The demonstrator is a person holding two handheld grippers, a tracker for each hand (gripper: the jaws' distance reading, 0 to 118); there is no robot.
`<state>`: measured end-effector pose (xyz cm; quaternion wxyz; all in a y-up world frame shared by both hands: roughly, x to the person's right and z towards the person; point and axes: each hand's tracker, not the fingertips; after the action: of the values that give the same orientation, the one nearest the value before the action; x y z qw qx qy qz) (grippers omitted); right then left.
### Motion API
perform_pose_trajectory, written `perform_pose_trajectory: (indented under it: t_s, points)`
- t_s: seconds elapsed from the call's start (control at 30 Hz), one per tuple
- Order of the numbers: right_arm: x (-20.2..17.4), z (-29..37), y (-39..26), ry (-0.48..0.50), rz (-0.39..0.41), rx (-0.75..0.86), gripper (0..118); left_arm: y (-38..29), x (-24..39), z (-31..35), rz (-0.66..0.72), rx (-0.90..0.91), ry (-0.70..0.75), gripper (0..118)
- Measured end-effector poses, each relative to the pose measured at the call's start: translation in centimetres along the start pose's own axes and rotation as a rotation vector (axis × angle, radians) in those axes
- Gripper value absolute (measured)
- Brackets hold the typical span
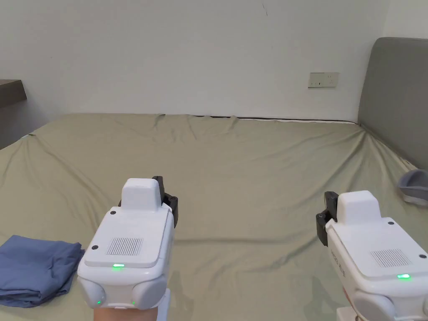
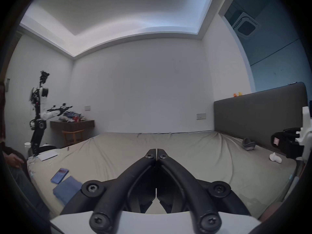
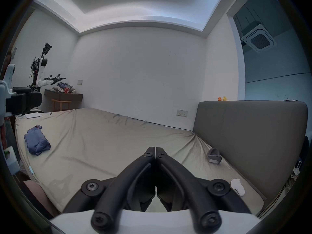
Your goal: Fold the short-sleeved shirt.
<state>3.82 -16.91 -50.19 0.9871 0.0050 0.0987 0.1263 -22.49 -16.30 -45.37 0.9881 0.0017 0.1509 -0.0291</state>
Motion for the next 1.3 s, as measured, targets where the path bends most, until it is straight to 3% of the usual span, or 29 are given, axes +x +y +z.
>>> perform_pose_trajectory:
  t_s: [0.03, 0.1, 0.3, 0.53, 0.57, 0.6, 0.67, 0.73, 0.8, 0.9, 1.07, 1.1, 1.13, 1.2, 1.23, 1.3]
  points:
    - [-0.1, 0.0, 0.2, -0.022, -0.042, -0.037, 0, -0.4, 0.1, 0.4, 0.019, -0.002, -0.001, 0]
    - [-0.9, 0.9, 0.1, -0.054, -0.032, 0.006, 0, -1.2, 0.3, 1.0, 0.053, 0.003, -0.038, 0]
    - [-2.4, 1.4, -0.1, -0.028, -0.003, 0.044, 0, -2.2, 2.1, 2.2, -0.035, 0.047, -0.078, 0]
    - [-2.4, 1.8, 0.6, -0.019, -0.078, 0.049, 1, -1.7, 2.4, 2.9, -0.006, 0.029, -0.05, 0]
    - [-2.3, 1.9, 0.7, -0.025, -0.089, 0.048, 6, -1.7, 2.3, 3.0, -0.003, 0.034, -0.047, 0]
    - [-2.1, 1.9, 0.6, -0.018, -0.105, 0.042, 20, -1.7, 2.2, 3.0, 0.01, 0.04, -0.051, 2]
    - [-1.7, 1.8, 0.3, 0.004, -0.135, 0.009, 45, -1.6, 2.3, 3.0, 0.026, 0.033, -0.055, 26]
    - [-1.5, 1.6, 0.0, -0.011, -0.154, -0.011, 84, -1.7, 2.4, 2.9, 0.027, 0.023, -0.058, 79]
    - [-1.2, 1.3, -0.3, -0.027, -0.166, -0.036, 115, -1.8, 2.6, 2.6, 0.015, -0.01, -0.058, 118]
    - [-0.8, 1.2, -0.7, -0.023, -0.211, -0.099, 118, -2.2, 2.7, 2.4, 0.013, -0.027, -0.045, 117]
    - [-0.9, 1.0, -1.0, -0.038, -0.148, -0.096, 118, -2.4, 2.5, 1.6, 0.034, -0.066, -0.05, 117]
    - [-0.7, 0.8, -1.1, -0.028, -0.155, -0.096, 118, -2.5, 2.5, 1.4, 0.033, -0.071, -0.049, 117]
    - [-0.6, 0.7, -1.0, 0.003, -0.221, -0.123, 118, -2.6, 2.4, 1.2, 0.034, -0.075, -0.05, 117]
    - [-0.7, 0.3, -0.6, -0.006, -0.249, -0.117, 118, -2.5, 2.1, 1.0, 0.053, -0.089, -0.055, 117]
    - [-1.1, 0.2, -0.3, -0.04, -0.267, -0.186, 118, -2.6, 1.9, 0.9, 0.068, -0.096, -0.06, 117]
    - [-1.7, 0.6, 0.1, -0.051, -0.231, -0.137, 118, -2.4, 1.8, 0.9, 0.078, -0.106, -0.061, 117]
